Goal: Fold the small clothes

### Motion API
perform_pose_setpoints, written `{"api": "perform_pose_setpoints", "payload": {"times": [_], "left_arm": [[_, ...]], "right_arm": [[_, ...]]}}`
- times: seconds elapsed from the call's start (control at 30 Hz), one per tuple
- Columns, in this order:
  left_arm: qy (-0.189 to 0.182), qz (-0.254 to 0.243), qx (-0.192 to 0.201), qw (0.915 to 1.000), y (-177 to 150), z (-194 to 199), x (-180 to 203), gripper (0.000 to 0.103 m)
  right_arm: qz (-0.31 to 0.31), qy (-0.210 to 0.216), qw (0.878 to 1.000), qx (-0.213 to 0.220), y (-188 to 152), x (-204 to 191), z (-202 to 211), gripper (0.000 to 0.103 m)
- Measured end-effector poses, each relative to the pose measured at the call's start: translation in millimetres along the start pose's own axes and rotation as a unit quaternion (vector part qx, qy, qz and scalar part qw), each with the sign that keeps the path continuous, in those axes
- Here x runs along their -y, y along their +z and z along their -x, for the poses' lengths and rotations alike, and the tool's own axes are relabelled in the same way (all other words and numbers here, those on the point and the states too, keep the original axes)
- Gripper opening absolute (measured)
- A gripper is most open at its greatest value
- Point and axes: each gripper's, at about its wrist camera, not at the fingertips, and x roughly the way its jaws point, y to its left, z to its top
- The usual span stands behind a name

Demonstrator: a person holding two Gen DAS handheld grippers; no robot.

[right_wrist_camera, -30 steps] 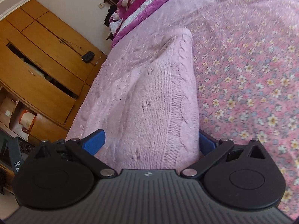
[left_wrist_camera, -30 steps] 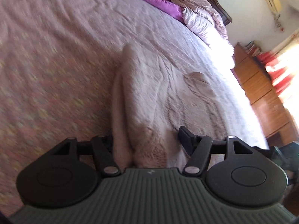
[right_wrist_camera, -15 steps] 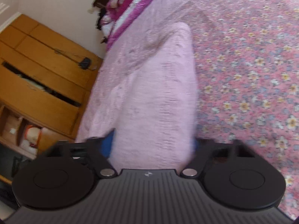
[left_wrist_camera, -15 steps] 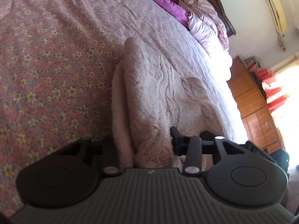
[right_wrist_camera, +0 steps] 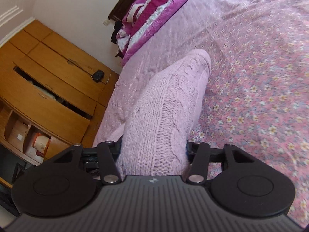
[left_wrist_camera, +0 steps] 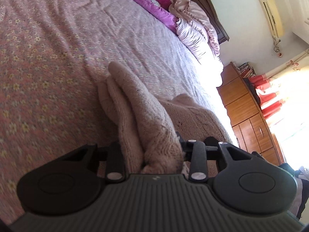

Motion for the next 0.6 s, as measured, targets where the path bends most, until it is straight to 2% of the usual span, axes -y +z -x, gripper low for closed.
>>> {"api": "perform_pose_setpoints", "payload": {"times": [0.13, 0.37, 0.6], "left_arm": [[0.0, -0.018, 0.007, 0.9998, -13, 8, 23, 0.037], [-0.015, -0.038, -0.008, 0.9991, -38, 13, 50, 0.037], [-0.026, -0.058, -0.026, 0.9976, -71, 13, 66, 0.037]], "right_arm": [[-0.01, 0.009, 1.0, 0.01, -5, 5, 26, 0.056], [-0.016, 0.025, 0.999, 0.026, -14, 16, 74, 0.056], [-0.004, 0.017, 0.999, 0.038, -30, 31, 119, 0.056]]}}
